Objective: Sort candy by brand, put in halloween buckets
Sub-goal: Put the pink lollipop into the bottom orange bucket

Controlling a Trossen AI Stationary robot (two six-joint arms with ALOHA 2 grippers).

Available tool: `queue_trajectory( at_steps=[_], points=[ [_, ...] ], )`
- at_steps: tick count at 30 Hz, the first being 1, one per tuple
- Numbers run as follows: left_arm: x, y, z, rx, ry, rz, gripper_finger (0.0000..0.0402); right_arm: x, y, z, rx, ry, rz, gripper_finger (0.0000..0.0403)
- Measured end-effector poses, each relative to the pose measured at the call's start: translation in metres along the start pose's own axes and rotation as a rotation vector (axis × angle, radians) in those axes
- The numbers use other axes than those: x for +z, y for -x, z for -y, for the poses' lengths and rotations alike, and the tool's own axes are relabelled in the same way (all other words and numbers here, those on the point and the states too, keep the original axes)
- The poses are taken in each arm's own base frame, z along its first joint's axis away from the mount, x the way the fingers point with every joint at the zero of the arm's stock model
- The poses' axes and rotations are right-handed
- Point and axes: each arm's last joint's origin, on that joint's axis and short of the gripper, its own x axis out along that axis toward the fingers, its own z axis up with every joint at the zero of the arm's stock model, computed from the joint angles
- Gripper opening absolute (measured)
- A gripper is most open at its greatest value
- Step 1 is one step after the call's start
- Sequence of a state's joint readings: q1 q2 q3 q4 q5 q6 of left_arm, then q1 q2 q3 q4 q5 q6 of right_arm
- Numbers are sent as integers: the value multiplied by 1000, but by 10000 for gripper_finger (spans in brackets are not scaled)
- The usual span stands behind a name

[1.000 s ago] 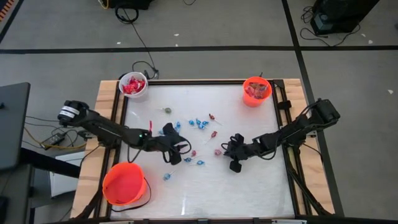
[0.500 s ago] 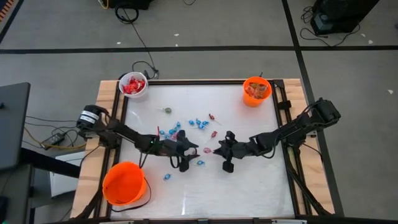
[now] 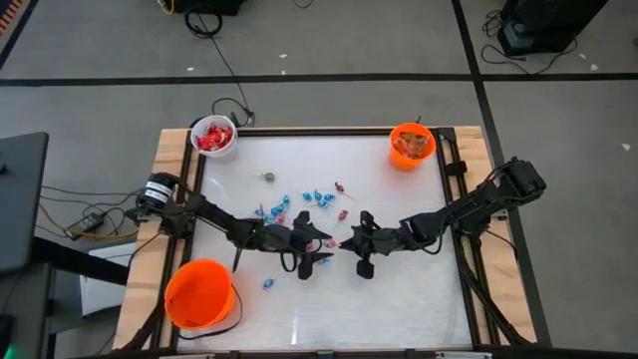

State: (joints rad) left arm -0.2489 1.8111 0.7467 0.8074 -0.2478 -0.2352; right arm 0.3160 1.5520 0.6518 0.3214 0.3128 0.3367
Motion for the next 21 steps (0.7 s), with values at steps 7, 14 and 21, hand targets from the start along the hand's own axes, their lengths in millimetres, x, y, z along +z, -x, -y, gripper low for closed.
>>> queue_trajectory(
  at_steps=[7, 14, 21],
  points=[
    [-1, 0, 0, 1, -6, -1, 223, 0, 1, -4, 10, 2, 16, 12],
    [0, 0, -1, 11, 2, 9, 154, 0, 2, -7, 18, 3, 25, 12],
    [1, 0, 0, 9, 7, 18, 115, 0, 2, -7, 21, 2, 23, 17]
  ],
)
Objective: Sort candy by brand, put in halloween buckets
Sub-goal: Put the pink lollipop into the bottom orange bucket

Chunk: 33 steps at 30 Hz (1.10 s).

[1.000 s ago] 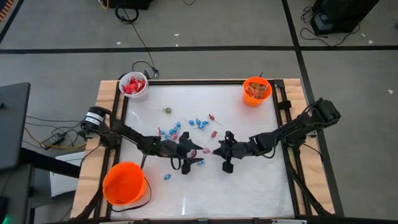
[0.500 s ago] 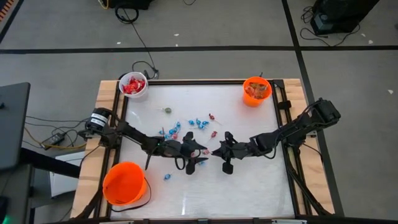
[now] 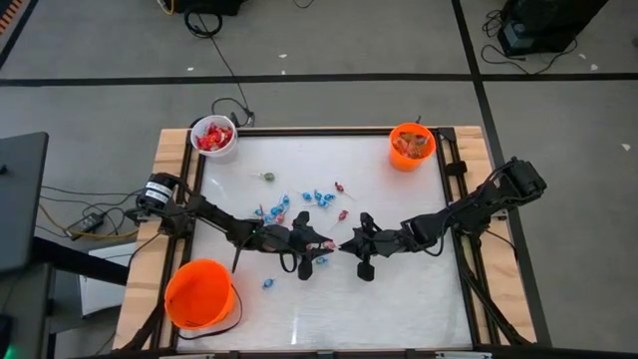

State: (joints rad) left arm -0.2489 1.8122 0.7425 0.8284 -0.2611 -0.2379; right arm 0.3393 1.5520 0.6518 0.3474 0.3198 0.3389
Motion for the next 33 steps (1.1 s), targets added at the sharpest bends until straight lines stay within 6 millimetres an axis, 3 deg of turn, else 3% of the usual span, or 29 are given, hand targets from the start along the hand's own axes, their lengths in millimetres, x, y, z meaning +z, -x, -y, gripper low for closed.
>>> queue_trajectory(
  at_steps=[4, 8, 17, 22, 27, 30, 33],
  points=[
    [2, 2, 0, 4, 22, -20, 115, 0, 0, 0, 9, -4, -2, 47],
    [10, 18, -3, 79, 15, -147, 115, 1, -2, 7, -15, 20, -16, 102],
    [54, 101, 2, 204, 134, -408, 117, -1, -7, 32, -89, 81, -95, 201],
    [99, 146, 17, 211, 267, -578, 118, 3, -11, 56, -135, 57, -116, 206],
    [143, 173, 36, 209, 305, -668, 118, 13, -15, 77, -111, -4, -72, 200],
    [155, 182, 50, 165, 362, -748, 119, 19, -15, 82, -83, -8, -24, 199],
    [153, 191, 67, 122, 457, -872, 119, 25, -16, 81, -63, 5, -14, 199]
  ],
)
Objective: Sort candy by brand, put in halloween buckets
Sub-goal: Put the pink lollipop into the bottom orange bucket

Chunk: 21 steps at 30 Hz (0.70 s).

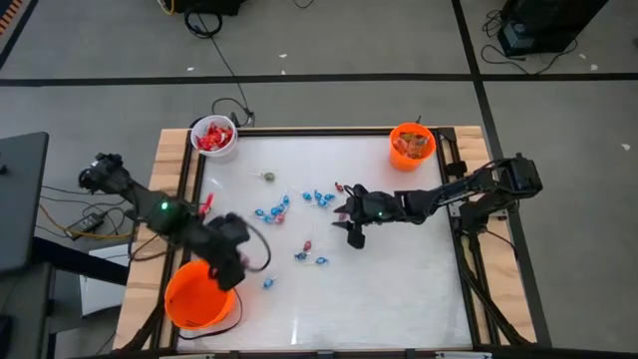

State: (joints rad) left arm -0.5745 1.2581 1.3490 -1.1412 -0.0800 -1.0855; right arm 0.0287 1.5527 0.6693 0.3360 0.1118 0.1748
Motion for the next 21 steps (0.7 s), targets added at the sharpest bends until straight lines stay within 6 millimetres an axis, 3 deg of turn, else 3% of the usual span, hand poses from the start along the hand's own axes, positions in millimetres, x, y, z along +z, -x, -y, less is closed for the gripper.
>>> queue_trajectory(
  at_steps=[5, 8, 14, 21],
  points=[
    [-31, -13, 10, 71, 102, -250, 119, 6, 0, -7, 20, 61, 18, 199],
    [-44, -21, 14, 161, 133, -309, 119, 0, 0, -6, 17, 85, -39, 199],
    [-58, -36, 20, 261, 131, -361, 124, -23, 3, -2, -4, 73, -144, 196],
    [-68, -32, 9, 425, 163, -505, 139, -26, 3, 1, -9, 53, -131, 186]
  ],
)
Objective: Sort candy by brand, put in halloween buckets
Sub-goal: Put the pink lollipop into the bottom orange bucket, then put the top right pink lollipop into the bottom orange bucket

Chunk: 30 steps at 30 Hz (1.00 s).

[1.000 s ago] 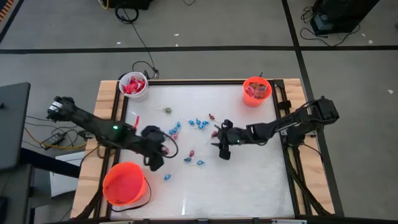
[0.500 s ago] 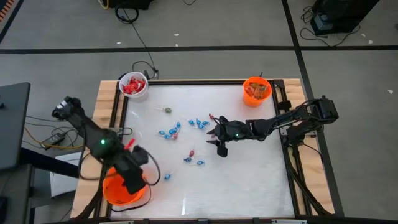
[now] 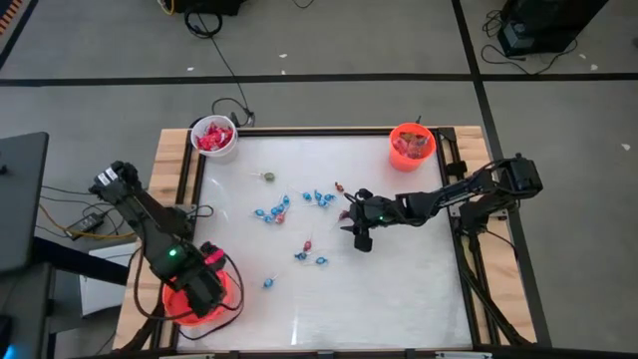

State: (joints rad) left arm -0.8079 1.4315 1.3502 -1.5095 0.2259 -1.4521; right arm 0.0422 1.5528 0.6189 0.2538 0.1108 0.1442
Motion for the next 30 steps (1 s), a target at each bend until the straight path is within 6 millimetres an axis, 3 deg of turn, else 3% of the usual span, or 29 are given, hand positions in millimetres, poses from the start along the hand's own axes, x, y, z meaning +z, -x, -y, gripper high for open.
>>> queue_trajectory(
  at_steps=[3, 13, 21, 26, 30],
  points=[
    [-8, -2, -6, 80, 17, -5, 137, 0, 0, 0, 1, -12, -1, 181],
    [-8, -7, 10, -19, 78, 68, 140, -15, 1, 1, -14, -62, -100, 177],
    [-9, -21, 3, 168, 106, 84, 192, -16, 1, 2, -10, 2, -75, 177],
    [2, -20, 3, 154, 117, 212, 208, -15, 0, 3, 10, 26, -72, 177],
    [6, -3, 6, 117, 68, 385, 208, -9, 0, 2, 23, 104, -10, 177]
  ],
)
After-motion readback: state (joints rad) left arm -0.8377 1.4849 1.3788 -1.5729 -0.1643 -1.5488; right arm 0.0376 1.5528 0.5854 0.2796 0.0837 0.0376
